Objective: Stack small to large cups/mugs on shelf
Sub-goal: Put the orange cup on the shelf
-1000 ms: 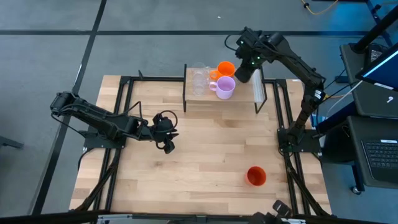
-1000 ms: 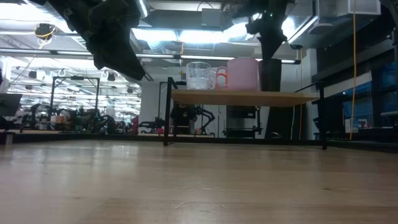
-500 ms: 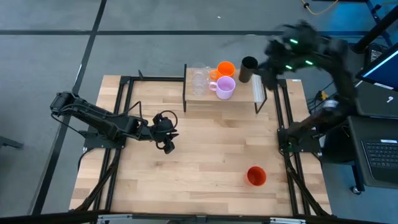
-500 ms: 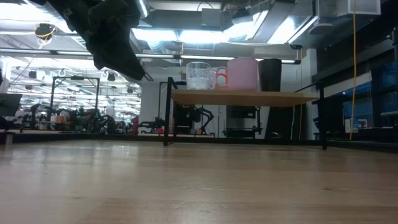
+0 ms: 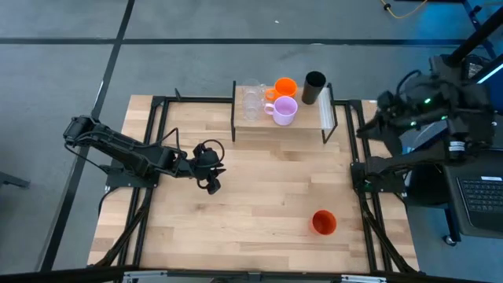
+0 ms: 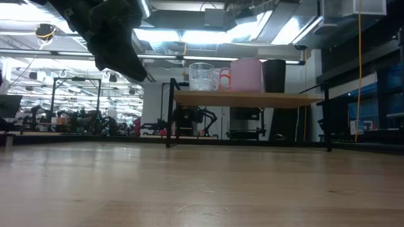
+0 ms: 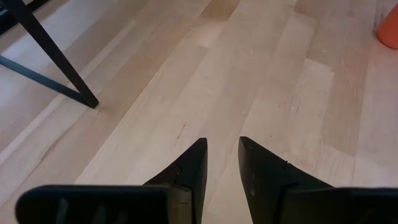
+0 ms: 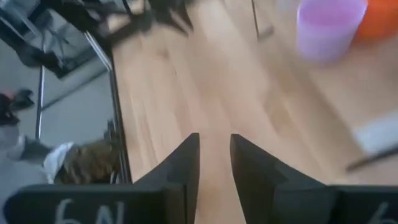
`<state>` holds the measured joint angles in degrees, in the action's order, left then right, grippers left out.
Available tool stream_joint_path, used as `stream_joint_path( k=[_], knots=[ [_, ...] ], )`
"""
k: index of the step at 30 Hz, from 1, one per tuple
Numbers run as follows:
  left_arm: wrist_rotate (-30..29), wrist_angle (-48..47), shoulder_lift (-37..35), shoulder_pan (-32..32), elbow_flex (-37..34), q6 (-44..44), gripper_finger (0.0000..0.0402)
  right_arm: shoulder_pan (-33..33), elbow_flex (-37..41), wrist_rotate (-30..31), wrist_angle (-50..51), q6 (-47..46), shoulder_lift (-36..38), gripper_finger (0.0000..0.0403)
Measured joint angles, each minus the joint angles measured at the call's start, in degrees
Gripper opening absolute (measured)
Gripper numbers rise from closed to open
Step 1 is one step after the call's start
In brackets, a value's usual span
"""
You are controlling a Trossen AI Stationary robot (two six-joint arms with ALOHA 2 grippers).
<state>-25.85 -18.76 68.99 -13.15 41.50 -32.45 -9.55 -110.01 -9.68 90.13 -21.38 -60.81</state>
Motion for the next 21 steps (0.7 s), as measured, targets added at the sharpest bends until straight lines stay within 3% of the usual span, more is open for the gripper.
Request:
stream_joint_path(
  k=[7, 12, 17, 21],
  knots=[
    [0.0, 0.0, 0.0, 0.0, 0.0, 0.0, 0.0085, 3.8, 18.8, 0.0, -2.0, -7.9, 6.0, 0.009],
    [0.0, 0.0, 0.0, 0.0, 0.0, 0.0, 0.0085, 7.2, 29.9, -3.8, -5.9, -10.6, 6.7, 0.009],
    [0.0, 0.0, 0.0, 0.0, 0.0, -0.1, 0.0085, 12.2, 37.2, -6.6, -19.9, -11.2, 5.5, 0.009],
    [0.0, 0.0, 0.0, 0.0, 0.0, -0.1, 0.0085, 16.6, 39.6, -8.7, -23.1, -7.8, 4.1, 0.009]
  ],
)
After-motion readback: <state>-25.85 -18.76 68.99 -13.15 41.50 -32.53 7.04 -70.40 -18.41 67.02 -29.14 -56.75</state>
